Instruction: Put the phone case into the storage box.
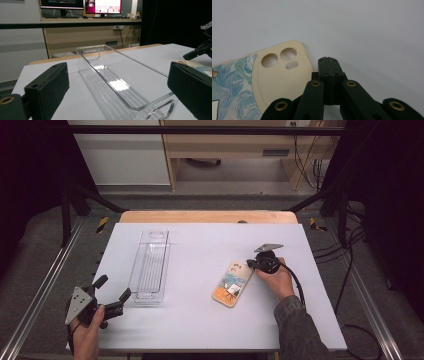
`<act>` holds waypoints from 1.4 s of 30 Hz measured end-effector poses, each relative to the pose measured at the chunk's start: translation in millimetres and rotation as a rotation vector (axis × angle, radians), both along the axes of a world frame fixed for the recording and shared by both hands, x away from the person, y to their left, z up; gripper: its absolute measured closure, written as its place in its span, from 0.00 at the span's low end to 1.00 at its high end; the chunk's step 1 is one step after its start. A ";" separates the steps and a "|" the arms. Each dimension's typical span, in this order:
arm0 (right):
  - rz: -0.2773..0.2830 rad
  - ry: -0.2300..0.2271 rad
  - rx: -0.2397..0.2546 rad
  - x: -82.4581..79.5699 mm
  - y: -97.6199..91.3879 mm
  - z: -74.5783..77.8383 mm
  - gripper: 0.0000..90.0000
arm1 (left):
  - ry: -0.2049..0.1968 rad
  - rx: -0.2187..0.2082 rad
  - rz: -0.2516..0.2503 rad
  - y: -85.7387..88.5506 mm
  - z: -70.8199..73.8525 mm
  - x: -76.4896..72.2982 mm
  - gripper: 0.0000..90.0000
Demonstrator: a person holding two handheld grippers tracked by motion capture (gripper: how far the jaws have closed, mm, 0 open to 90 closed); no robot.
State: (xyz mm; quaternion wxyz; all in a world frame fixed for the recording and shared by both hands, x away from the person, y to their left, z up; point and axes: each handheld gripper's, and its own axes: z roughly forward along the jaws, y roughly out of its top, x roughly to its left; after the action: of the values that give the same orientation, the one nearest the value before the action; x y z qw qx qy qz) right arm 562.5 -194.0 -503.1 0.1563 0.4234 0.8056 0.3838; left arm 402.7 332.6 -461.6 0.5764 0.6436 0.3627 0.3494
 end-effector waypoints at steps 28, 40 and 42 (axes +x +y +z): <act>0.175 0.031 0.019 -69.3 54.2 9.3 1.00 | 0.001 0.003 -0.002 -2.0 0.5 -0.6 0.04; 0.148 0.008 -0.005 -70.5 58.7 6.7 1.00 | 0.004 -0.001 0.006 -0.4 0.6 -1.2 0.04; 0.147 0.005 -0.005 -69.8 58.8 5.7 1.00 | 0.004 -0.004 0.007 -0.1 0.5 -1.0 0.04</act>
State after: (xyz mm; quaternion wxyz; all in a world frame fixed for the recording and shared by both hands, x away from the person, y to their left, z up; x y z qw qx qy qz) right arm 492.6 -135.3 -497.5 0.1265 0.3636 0.8359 0.3913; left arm 401.7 332.5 -461.1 0.5755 0.6420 0.3667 0.3494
